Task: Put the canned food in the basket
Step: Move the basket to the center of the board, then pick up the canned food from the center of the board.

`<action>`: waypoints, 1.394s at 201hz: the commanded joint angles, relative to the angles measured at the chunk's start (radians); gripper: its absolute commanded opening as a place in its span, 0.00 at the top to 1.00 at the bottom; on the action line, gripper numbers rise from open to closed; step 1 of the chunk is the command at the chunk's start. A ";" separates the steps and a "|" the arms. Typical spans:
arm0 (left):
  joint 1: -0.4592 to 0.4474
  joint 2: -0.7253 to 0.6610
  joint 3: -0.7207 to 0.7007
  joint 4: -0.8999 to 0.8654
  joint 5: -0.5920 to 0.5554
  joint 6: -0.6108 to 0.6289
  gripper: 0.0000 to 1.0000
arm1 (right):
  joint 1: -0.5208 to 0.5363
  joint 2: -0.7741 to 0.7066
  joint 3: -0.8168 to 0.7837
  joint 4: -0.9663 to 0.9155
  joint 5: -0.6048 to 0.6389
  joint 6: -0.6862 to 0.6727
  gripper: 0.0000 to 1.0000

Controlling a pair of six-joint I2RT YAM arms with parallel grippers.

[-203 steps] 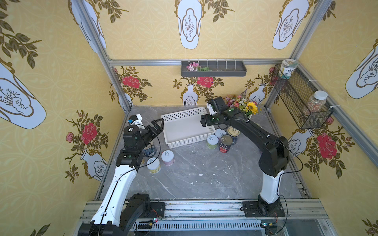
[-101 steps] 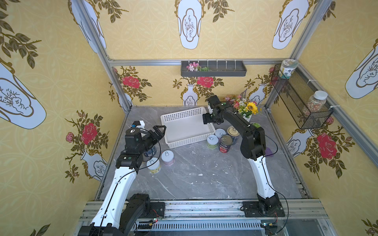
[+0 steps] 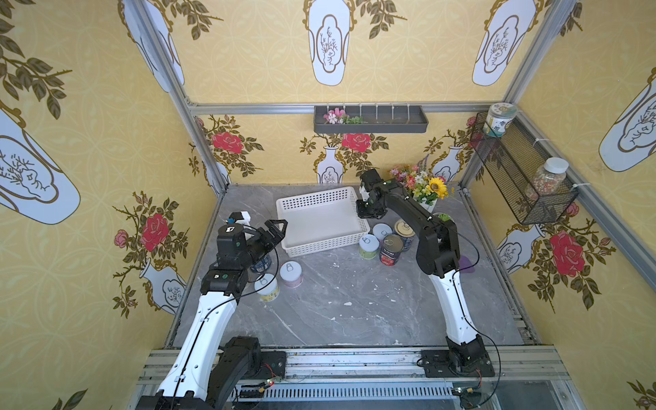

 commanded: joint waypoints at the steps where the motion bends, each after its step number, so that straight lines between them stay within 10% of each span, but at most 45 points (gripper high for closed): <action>1: 0.000 -0.010 -0.008 0.005 -0.022 -0.001 0.00 | 0.004 0.002 -0.010 -0.017 0.014 0.011 0.82; 85: 0.001 -0.005 -0.001 0.003 -0.043 -0.001 0.00 | 0.072 -0.096 -0.167 -0.101 0.173 -0.010 0.98; 218: 0.001 -0.019 -0.012 -0.003 -0.053 0.004 0.00 | 0.235 -0.420 -0.714 -0.001 0.181 0.055 0.87; 280: 0.001 -0.013 -0.016 -0.003 -0.043 0.006 0.00 | 0.241 -0.579 -0.734 0.037 0.190 0.048 0.23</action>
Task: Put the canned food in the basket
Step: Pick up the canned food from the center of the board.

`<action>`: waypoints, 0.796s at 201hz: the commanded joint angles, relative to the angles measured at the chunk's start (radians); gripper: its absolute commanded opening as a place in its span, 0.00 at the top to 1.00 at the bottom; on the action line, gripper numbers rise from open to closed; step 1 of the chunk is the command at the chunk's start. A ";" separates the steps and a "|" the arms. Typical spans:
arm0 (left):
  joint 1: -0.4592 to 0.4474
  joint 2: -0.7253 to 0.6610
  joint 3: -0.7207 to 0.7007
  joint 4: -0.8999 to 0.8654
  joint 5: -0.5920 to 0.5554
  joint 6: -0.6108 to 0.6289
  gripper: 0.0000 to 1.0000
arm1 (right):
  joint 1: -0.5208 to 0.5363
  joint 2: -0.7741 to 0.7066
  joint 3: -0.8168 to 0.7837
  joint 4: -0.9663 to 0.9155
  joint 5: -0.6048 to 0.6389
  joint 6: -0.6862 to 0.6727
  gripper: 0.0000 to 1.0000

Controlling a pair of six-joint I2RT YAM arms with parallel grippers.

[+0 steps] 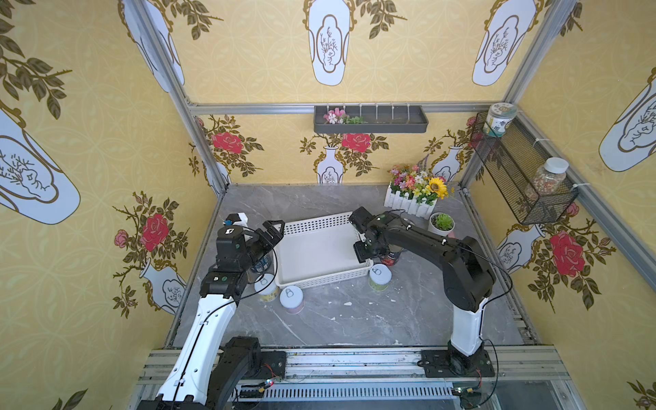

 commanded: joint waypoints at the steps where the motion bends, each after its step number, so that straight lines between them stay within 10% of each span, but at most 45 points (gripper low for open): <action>1: 0.001 0.005 -0.005 0.004 0.007 0.006 0.00 | -0.001 -0.088 0.003 -0.012 -0.001 -0.008 0.23; 80: 0.001 0.008 -0.014 0.014 0.036 0.004 0.00 | 0.182 -0.635 -0.468 0.141 0.097 0.077 0.06; 160: 0.001 -0.011 -0.031 0.000 0.035 0.024 0.00 | 0.163 -0.398 -0.478 0.212 0.090 0.058 0.03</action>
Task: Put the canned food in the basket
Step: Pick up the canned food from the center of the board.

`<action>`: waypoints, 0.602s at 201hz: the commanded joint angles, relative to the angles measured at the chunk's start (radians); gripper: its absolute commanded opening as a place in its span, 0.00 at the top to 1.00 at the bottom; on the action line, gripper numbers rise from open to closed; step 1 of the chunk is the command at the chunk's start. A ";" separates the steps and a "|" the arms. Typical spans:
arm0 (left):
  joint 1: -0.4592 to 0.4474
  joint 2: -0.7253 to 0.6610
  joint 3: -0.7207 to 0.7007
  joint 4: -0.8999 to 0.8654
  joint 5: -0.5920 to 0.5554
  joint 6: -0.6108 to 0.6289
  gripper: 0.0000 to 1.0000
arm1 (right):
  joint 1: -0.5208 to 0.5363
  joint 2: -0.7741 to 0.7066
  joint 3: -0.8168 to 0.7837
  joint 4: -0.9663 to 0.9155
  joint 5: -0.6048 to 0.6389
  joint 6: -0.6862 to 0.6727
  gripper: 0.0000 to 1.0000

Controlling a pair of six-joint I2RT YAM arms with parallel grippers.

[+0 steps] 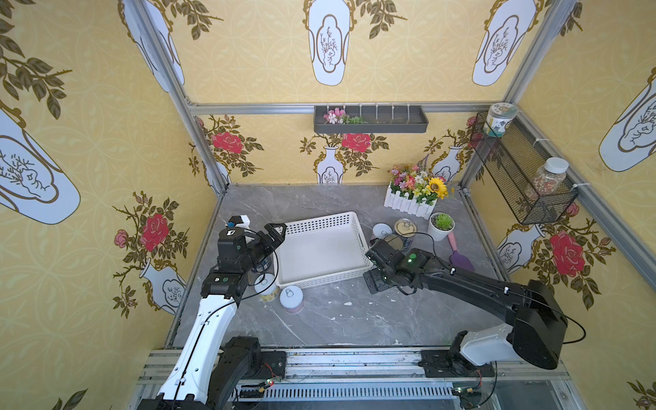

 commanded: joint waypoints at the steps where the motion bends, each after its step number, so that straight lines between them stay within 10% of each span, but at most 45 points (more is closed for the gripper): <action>1: 0.000 -0.006 -0.005 0.003 0.009 0.015 0.00 | -0.018 0.068 0.027 0.051 -0.017 -0.013 0.03; 121: 0.000 0.000 -0.002 0.004 0.022 0.016 0.00 | -0.087 0.160 0.045 0.063 -0.041 -0.028 0.09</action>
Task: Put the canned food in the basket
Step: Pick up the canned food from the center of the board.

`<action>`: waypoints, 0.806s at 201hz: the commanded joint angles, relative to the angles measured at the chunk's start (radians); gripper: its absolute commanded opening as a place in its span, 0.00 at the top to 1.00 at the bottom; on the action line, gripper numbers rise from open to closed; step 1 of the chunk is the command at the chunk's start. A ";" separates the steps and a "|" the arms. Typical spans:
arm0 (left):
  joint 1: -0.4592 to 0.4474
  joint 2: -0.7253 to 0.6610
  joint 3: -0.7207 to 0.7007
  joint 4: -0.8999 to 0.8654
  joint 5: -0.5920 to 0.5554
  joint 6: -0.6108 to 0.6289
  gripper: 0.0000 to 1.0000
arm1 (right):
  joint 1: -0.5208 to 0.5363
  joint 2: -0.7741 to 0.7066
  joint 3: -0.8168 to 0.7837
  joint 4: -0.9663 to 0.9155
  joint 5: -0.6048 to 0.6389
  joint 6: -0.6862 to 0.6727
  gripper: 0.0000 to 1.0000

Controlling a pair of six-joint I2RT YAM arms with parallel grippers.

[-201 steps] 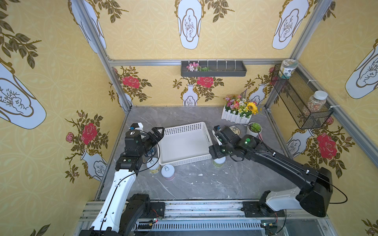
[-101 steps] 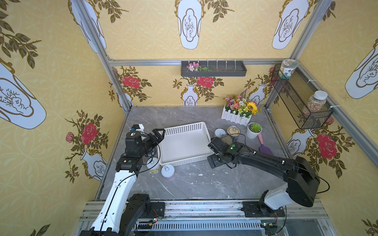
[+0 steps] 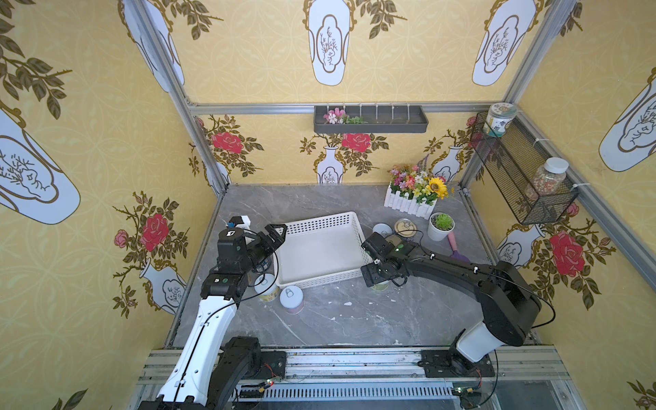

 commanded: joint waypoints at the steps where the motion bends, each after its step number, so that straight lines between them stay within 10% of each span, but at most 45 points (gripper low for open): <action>1: 0.000 0.005 -0.001 0.010 0.010 0.010 0.00 | 0.000 0.002 0.003 0.008 -0.002 -0.009 0.11; 38: 0.000 0.005 -0.002 0.010 0.012 0.010 0.00 | 0.001 0.055 0.016 -0.003 -0.006 -0.010 0.44; 94: 0.000 0.003 -0.003 0.012 0.011 0.010 0.00 | 0.013 0.030 0.032 -0.047 0.014 -0.002 0.57; 152: 0.000 0.010 -0.002 0.014 0.014 0.010 0.00 | 0.003 -0.074 0.063 -0.115 0.099 0.007 0.00; 162: 0.000 0.010 0.001 0.013 0.017 0.010 0.00 | -0.016 -0.079 0.049 -0.100 0.090 -0.001 0.03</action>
